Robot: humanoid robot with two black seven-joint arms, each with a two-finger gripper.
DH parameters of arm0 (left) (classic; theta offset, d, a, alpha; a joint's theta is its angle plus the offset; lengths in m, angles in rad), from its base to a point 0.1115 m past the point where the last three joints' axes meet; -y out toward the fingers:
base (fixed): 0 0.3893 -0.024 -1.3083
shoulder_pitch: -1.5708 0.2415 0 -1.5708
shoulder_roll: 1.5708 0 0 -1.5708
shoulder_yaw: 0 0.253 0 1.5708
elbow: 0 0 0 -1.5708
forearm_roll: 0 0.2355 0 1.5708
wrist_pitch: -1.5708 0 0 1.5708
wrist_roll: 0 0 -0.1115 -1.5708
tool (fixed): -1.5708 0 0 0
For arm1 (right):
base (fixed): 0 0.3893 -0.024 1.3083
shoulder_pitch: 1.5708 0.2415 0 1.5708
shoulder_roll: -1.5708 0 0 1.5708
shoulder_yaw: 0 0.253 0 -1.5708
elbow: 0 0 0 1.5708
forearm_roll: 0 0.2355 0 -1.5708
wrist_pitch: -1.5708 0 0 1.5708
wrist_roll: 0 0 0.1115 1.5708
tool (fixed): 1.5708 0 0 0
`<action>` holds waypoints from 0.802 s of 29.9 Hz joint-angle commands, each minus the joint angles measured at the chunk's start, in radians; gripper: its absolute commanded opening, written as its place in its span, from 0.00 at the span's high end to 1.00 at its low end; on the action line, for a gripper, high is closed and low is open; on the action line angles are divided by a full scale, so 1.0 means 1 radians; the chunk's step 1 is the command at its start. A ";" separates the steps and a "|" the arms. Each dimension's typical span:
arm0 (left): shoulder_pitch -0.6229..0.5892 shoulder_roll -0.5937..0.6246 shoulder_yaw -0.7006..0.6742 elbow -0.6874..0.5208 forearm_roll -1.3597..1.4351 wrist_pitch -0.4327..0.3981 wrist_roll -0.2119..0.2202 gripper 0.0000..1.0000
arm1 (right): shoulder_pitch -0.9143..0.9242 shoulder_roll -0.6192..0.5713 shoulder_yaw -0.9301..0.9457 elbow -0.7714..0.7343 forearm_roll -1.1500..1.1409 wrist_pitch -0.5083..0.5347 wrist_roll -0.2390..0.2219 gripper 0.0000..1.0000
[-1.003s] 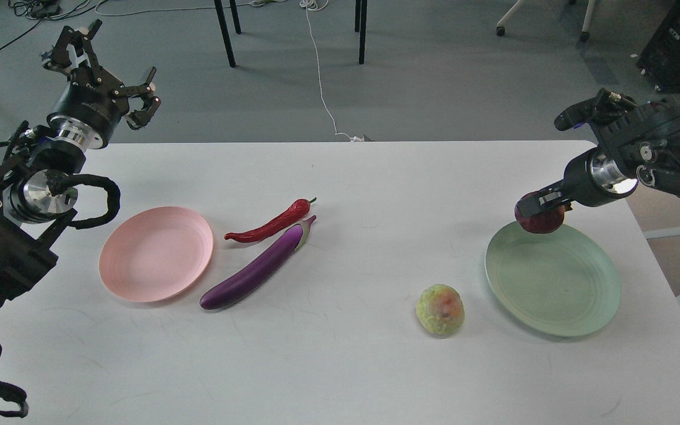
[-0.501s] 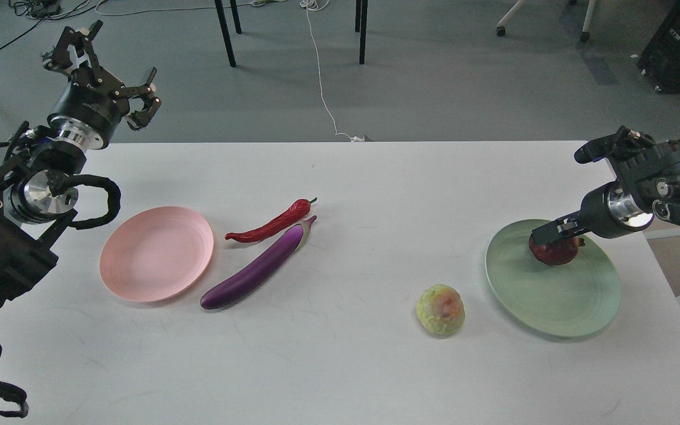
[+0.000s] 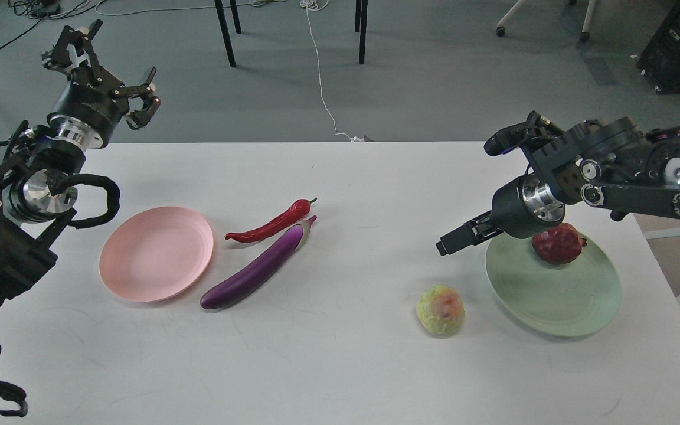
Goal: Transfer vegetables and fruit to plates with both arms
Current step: 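Move the right gripper down to the yellow-green peach and grasp it, then lift the peach onto the green plate beside the pomegranate and release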
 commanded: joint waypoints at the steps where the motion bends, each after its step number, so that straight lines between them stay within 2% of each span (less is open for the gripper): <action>1: 0.000 0.021 0.000 0.000 0.000 0.000 0.000 0.02 | -0.009 0.030 -0.012 0.032 0.004 0.001 0.002 0.04; 6: 0.001 0.026 0.000 0.000 0.000 0.000 0.000 0.02 | -0.047 0.102 -0.038 0.025 0.004 -0.010 0.003 0.08; 10: 0.003 0.030 0.000 0.000 0.000 0.000 0.000 0.02 | -0.076 0.139 -0.076 0.015 0.002 -0.012 0.003 0.16; 16: 0.004 0.046 0.000 0.000 0.000 0.000 0.000 0.02 | -0.101 0.140 -0.084 0.002 0.001 -0.058 0.005 0.30; 21: 0.003 0.046 0.000 0.000 0.000 0.003 -0.001 0.02 | -0.084 0.137 -0.075 0.002 0.001 -0.064 0.005 0.46; 24: 0.003 0.047 0.000 -0.002 0.000 0.003 -0.001 0.02 | -0.017 0.116 -0.075 0.002 -0.001 -0.062 0.003 0.47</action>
